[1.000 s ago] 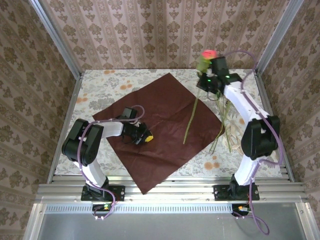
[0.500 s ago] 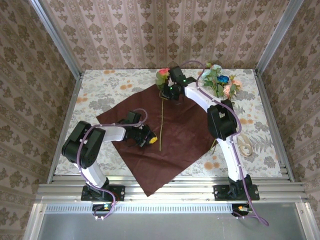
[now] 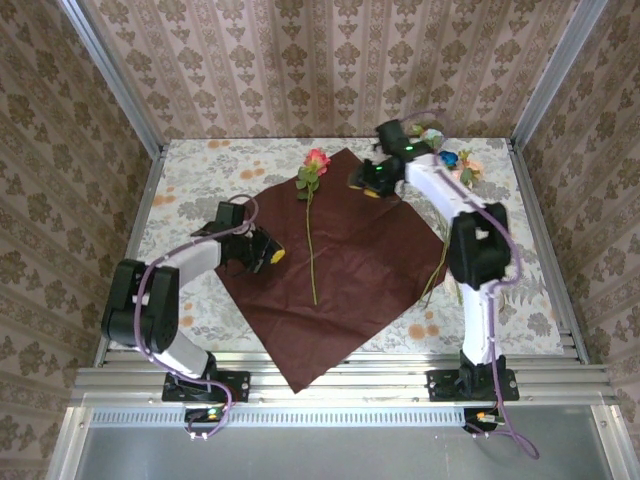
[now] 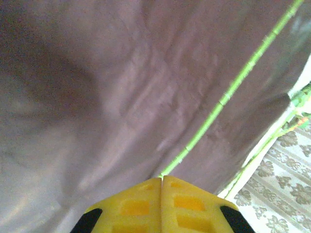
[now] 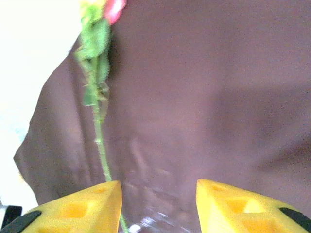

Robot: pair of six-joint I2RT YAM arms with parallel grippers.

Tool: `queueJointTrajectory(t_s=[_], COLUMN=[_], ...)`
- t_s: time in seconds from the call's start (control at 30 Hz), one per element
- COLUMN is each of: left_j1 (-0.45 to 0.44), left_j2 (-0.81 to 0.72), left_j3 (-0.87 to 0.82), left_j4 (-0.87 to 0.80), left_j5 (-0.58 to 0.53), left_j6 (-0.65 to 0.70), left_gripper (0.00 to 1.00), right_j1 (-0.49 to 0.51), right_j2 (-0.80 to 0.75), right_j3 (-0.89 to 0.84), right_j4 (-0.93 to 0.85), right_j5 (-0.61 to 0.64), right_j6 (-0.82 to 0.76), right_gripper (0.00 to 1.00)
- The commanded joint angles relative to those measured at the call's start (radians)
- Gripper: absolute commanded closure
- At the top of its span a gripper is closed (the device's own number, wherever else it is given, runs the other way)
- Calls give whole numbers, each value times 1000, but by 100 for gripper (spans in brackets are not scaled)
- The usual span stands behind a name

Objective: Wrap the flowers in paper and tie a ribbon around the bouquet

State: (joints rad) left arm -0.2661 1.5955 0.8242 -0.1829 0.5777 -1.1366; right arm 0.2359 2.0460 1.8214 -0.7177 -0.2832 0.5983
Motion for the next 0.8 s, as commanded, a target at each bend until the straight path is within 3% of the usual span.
queueJointTrajectory(t_s=[0.0,0.13,0.3,0.77], left_j1=[21,21,21,21], left_j2=[69,87,74,45], left_j3=[45,17,-63,-98], left_j4=[-68,-68,-24,-16], left_j5=[27,6,-1,-14], left_j6=[108,118,94,67], left_gripper=[100,100,100,100], right_j1=[-162,-298,-402,-426], right_j2=[-169,-228,-188,73], right_j3=[-183,-305,-358,-172], right_j4=[-64,-98,-80,-85], right_j5=[89,162,183,179], right_j6=[-92,-175,-191,-223], right_gripper=[59,62,64,66])
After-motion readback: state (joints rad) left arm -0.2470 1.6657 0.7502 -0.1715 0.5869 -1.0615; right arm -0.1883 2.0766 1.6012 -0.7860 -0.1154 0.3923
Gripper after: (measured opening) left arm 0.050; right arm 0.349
